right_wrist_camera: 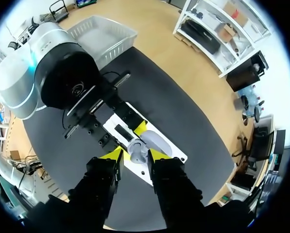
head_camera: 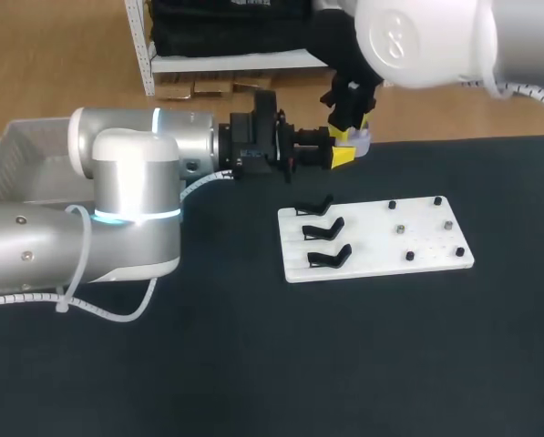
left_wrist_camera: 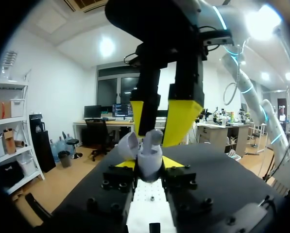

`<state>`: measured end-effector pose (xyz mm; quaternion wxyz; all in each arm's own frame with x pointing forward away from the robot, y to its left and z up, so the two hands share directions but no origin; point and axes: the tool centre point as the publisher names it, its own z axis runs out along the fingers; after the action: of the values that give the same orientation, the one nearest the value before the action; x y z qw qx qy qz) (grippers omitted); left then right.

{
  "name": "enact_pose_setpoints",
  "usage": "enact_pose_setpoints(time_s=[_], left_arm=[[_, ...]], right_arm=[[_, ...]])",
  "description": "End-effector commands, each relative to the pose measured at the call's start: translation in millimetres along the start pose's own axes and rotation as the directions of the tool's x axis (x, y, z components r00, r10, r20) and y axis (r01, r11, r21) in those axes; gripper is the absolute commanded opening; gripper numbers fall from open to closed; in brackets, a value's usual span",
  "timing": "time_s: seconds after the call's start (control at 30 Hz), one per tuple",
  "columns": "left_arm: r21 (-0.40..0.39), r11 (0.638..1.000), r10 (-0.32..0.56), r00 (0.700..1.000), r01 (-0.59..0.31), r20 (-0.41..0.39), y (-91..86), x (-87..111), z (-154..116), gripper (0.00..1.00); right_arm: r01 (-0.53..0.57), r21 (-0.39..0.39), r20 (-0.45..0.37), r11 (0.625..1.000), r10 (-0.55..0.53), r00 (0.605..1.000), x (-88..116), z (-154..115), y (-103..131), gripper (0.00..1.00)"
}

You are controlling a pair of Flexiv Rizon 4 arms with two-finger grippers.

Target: Pick up each earbud case from the left stands, insert the matching earbuds, close the lid, and place the case in the box.

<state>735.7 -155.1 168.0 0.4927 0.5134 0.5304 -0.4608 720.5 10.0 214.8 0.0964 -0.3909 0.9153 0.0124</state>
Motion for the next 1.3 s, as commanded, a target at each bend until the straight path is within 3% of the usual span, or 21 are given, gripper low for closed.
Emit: enact_pose_setpoints(time_s=[0.03,0.4,0.6,0.63,0.7,0.83,1.0,1.3], left_arm=[[0.000,1.000,0.000,1.000,0.000,0.001,0.0,-0.8,0,0.00],[0.000,1.000,0.000,1.000,0.000,0.001,0.0,-0.8,0,0.00],[0.000,1.000,0.000,1.000,0.000,0.001,0.0,-0.8,0,0.00],[0.000,1.000,0.000,1.000,0.000,0.001,0.0,-0.8,0,0.00],[0.000,1.000,0.000,1.000,0.000,0.001,0.0,-0.8,0,0.00],[0.000,1.000,0.000,1.000,0.000,0.001,0.0,-0.8,0,0.00],[0.000,1.000,0.000,1.000,0.000,0.001,0.0,-0.8,0,0.00],[0.000,1.000,0.000,1.000,0.000,0.001,0.0,-0.8,0,0.00]], right_arm=[[-0.004,0.001,0.010,1.000,0.004,1.000,3,-3,0,0.32],[-0.024,-0.009,0.041,1.000,0.025,0.999,5,-16,0,0.35],[-0.051,-0.019,0.053,0.999,0.052,0.997,20,-23,1,0.33],[-0.055,-0.022,0.051,0.998,0.056,0.997,22,-23,1,0.29],[-0.059,-0.027,0.047,0.998,0.060,0.997,27,-22,4,0.09],[-0.068,-0.038,0.033,0.997,0.069,0.997,31,-18,9,0.02],[-0.066,-0.053,0.018,0.996,0.067,0.998,30,-13,15,0.00],[-0.070,-0.053,0.016,0.996,0.071,0.997,16,-4,11,0.07]])
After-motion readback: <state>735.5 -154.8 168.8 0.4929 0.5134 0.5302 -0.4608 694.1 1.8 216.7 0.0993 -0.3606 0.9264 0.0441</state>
